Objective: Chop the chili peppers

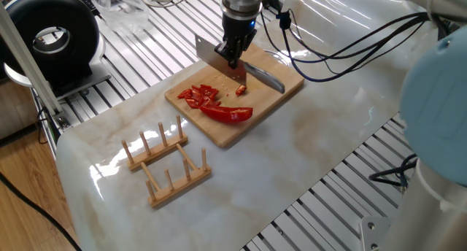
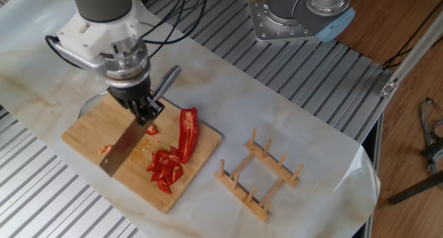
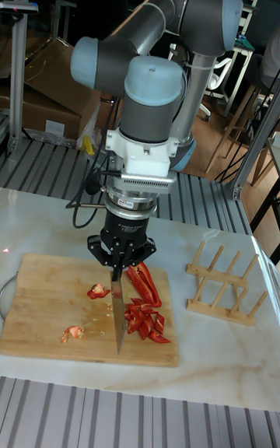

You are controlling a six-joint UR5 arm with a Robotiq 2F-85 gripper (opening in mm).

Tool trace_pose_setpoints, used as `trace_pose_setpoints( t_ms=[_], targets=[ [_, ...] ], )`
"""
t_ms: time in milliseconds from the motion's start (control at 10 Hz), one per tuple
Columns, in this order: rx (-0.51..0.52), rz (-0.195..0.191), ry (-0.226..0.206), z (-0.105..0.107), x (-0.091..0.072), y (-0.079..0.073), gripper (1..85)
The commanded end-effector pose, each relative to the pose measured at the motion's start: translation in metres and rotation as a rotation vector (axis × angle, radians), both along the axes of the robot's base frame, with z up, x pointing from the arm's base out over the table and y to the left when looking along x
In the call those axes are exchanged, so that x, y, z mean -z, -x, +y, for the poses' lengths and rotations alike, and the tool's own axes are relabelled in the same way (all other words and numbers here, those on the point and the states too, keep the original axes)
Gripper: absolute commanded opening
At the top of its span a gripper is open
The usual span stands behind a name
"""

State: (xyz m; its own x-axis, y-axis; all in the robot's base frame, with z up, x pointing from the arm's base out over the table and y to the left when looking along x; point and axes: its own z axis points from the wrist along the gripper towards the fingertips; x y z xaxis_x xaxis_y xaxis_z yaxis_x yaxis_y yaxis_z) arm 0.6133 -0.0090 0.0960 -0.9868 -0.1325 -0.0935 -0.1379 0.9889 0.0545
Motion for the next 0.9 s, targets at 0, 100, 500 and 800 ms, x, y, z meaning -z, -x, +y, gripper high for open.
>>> trace_pose_setpoints(
  t_ms=[0, 100, 500, 800],
  targets=[
    [-0.004, -0.028, 0.004, 0.002, 0.010, -0.012, 1.3],
    [-0.015, -0.041, 0.005, 0.000, 0.012, -0.017, 1.3],
    [-0.052, -0.015, -0.013, -0.001, 0.022, -0.013, 1.3],
    [-0.067, 0.024, -0.014, -0.002, 0.026, -0.007, 1.3]
  ],
)
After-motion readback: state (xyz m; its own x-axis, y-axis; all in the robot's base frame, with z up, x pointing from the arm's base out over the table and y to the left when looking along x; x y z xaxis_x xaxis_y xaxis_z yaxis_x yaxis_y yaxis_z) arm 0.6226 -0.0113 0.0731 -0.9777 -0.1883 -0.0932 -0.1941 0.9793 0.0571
